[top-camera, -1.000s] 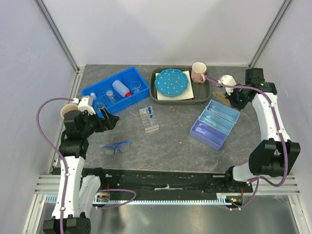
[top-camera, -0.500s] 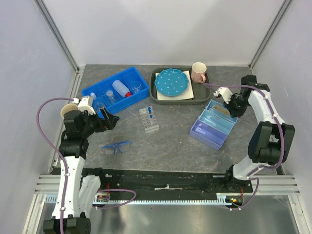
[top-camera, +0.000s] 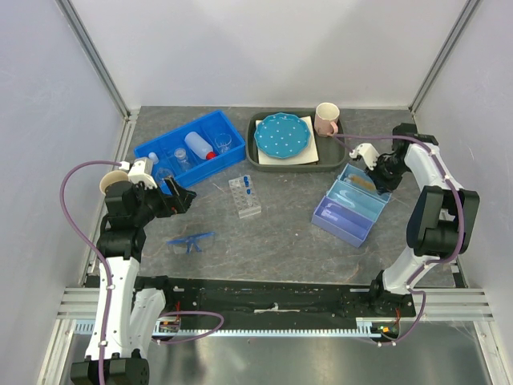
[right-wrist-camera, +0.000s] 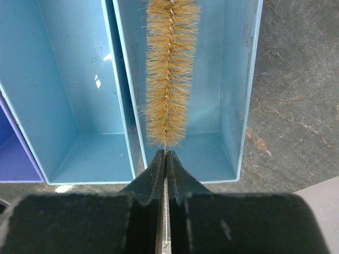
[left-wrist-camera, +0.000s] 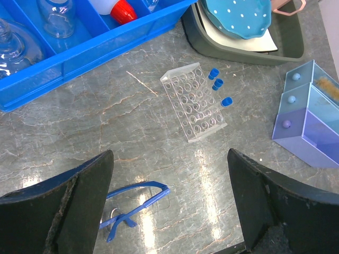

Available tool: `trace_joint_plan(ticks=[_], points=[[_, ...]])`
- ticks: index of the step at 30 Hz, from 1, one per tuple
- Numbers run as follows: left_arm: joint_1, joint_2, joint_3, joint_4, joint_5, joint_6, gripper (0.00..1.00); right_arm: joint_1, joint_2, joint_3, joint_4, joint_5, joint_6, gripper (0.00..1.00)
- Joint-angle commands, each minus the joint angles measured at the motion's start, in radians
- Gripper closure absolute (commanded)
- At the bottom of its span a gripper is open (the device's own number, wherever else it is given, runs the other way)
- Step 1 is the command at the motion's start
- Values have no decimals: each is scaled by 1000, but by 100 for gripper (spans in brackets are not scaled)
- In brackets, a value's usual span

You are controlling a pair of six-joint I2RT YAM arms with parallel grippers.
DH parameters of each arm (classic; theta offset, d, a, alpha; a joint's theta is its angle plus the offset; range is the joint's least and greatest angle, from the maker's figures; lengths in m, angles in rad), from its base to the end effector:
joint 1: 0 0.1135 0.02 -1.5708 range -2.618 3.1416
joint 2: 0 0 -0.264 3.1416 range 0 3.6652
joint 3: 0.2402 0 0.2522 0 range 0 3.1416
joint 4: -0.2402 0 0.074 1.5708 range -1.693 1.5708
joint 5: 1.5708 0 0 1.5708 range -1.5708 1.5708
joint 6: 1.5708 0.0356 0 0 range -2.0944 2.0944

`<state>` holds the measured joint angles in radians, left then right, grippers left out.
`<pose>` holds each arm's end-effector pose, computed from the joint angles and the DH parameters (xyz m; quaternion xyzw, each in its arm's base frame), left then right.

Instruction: Organize the chemistry lab equipment

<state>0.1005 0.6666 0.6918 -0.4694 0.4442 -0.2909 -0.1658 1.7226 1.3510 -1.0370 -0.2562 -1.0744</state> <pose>0.1525 0.0000 0.2973 -0.0450 0.8319 -0.2349 0.5008 0.3245 -0.0451 0.2344 -0.4431 0.8837 0.0569 0.1394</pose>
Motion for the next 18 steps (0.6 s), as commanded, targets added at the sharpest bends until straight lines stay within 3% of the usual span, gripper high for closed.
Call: trace_joint_plan(ticks=[1,9,18], points=[[-1,-4,-2,26,-1,-16,6,2,2,51,3,-20,-7,93],[-1,-4,-2,28,-4,-14,6,25,60,97,2,-18,19,91],[-2,-1,0,28,-4,-11,6,45,26,158,3,-63,125,73]])
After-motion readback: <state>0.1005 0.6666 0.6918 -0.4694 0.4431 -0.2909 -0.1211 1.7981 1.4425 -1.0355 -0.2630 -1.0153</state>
